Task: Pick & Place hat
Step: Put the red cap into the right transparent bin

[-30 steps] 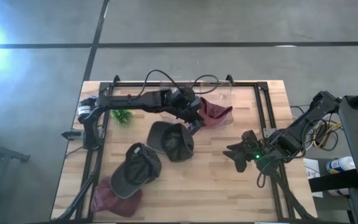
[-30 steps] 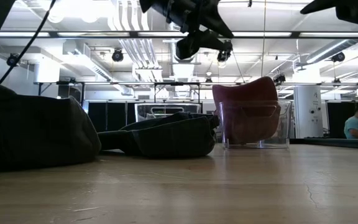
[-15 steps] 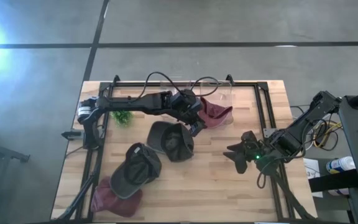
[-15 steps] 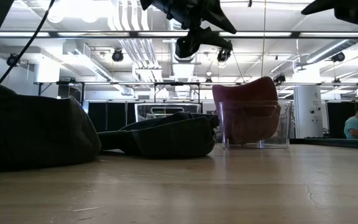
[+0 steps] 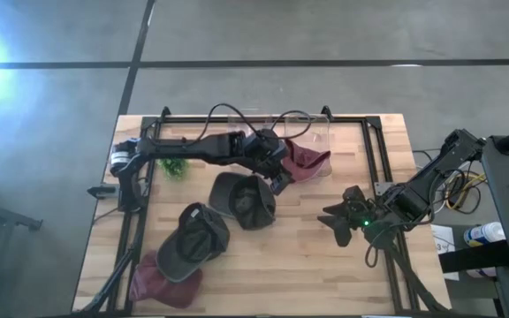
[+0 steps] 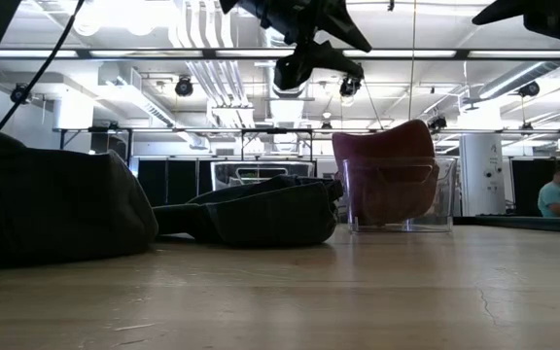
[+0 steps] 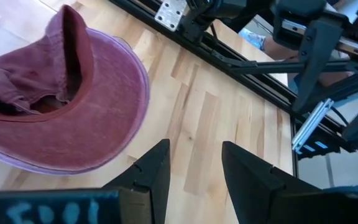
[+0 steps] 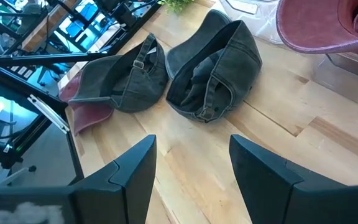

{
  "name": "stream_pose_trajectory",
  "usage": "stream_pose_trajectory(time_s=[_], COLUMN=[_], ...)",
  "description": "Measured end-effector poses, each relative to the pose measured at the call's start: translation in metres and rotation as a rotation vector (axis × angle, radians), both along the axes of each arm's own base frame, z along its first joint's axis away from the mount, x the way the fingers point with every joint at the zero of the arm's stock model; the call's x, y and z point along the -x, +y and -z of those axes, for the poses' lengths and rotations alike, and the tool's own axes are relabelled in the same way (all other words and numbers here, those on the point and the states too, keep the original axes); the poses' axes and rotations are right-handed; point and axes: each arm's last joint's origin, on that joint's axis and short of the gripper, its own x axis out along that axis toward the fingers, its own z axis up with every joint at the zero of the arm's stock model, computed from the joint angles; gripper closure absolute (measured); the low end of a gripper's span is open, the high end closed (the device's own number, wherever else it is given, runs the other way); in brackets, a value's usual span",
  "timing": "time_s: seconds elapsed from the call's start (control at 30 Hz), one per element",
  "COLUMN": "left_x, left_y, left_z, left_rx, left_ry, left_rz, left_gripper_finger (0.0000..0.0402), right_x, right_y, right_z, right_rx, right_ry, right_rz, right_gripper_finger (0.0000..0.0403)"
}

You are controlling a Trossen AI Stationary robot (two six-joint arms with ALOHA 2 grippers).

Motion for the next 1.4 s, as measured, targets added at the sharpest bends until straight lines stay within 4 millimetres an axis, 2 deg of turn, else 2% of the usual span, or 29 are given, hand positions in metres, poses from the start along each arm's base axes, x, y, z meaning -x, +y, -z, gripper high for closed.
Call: stream_pose_trajectory(time_s=[0.6,1.17,1.3,1.4], left_x=[0.0,-0.001,0.0,0.004], left_y=[-0.002,-0.015,-0.021,-0.038], left_z=[0.0,0.001,0.002,0.006], left_rx=[-0.025,-0.046,-0.046,-0.064], left_ry=[-0.004,-0.006,0.014,0.082], left_rz=[0.021,0.065,0.078,0.092], left_gripper_finger=[0.0264,0.0264,0.0264,0.0264], right_x=[0.0,0.0,0.0,-0.001], right_y=[-0.001,-0.001,0.0,0.001], right_z=[0.0,0.0,0.001,0.002], right_rx=[-0.01,-0.02,-0.04,-0.043], right_ry=[-0.003,-0.005,0.001,0.021], right_rz=[0.011,0.018,0.013,-0.011], right_gripper_finger=[0.0204,0.0204,0.0204,0.0204])
